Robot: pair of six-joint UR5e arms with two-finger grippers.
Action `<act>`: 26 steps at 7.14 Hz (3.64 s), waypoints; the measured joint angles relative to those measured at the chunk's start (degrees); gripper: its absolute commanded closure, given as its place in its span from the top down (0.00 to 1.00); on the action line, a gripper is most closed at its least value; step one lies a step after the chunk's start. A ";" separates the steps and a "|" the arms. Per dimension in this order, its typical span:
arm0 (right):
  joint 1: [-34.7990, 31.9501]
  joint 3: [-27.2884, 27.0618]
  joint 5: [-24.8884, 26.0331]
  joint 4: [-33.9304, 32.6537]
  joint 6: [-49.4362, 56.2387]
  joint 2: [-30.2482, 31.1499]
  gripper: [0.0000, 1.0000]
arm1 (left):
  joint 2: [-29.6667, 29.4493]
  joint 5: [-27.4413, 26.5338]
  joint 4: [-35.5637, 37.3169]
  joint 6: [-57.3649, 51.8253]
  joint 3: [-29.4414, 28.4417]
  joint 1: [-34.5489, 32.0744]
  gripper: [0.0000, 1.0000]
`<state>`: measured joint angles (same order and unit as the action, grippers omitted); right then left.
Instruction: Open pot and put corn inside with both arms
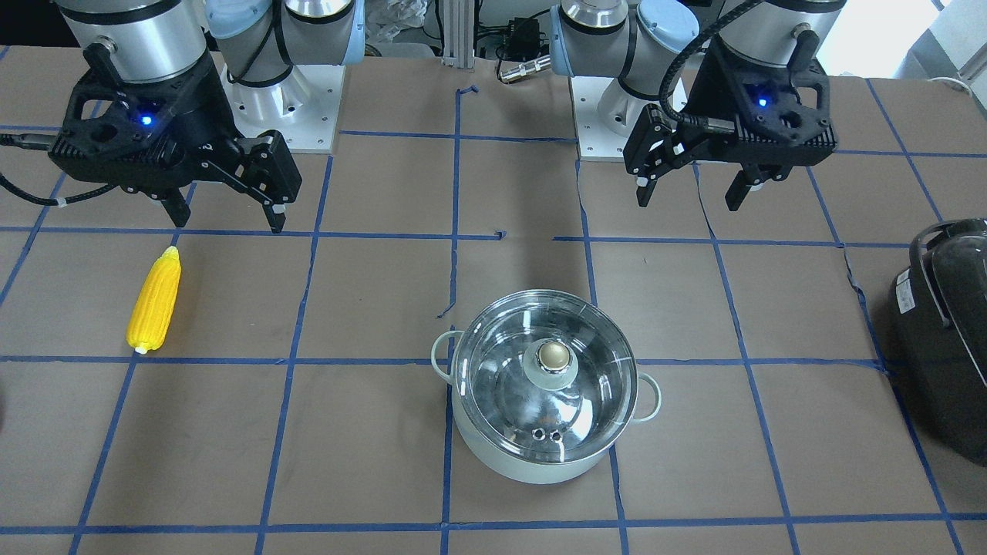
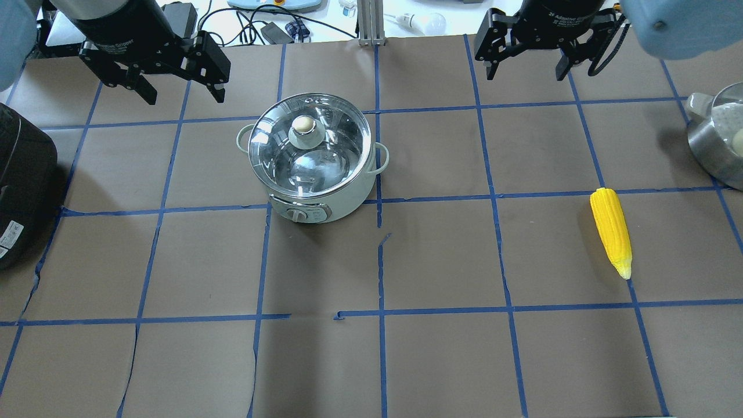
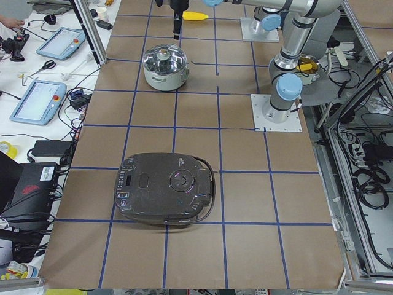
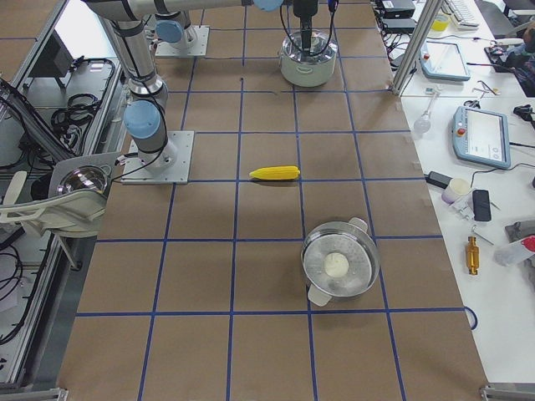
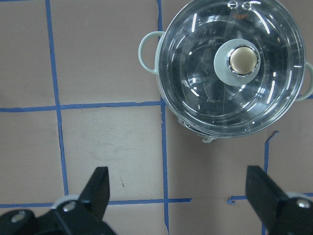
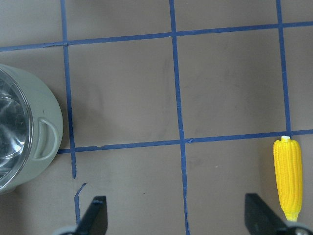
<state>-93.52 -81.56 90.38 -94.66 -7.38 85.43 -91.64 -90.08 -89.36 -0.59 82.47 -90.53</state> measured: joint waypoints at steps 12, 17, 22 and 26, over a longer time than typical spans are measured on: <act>0.00 0.00 0.01 0.13 0.00 0.00 1.00 | -7.08 -2.16 11.22 15.34 0.73 -8.43 1.00; 0.36 0.04 0.11 0.12 0.23 -0.17 1.00 | -18.03 -2.00 24.43 16.06 6.15 -11.26 0.82; 8.27 -0.22 0.39 -1.16 9.70 -4.21 1.00 | -19.32 -1.89 24.92 11.36 5.87 -11.41 0.33; 16.34 -4.21 0.32 -8.49 19.24 -12.52 1.00 | -17.75 -2.20 24.49 10.79 5.16 -11.05 0.27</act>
<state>-77.18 -85.78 90.70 -103.15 11.85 72.91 -109.39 -92.27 -64.87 10.21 87.63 -101.58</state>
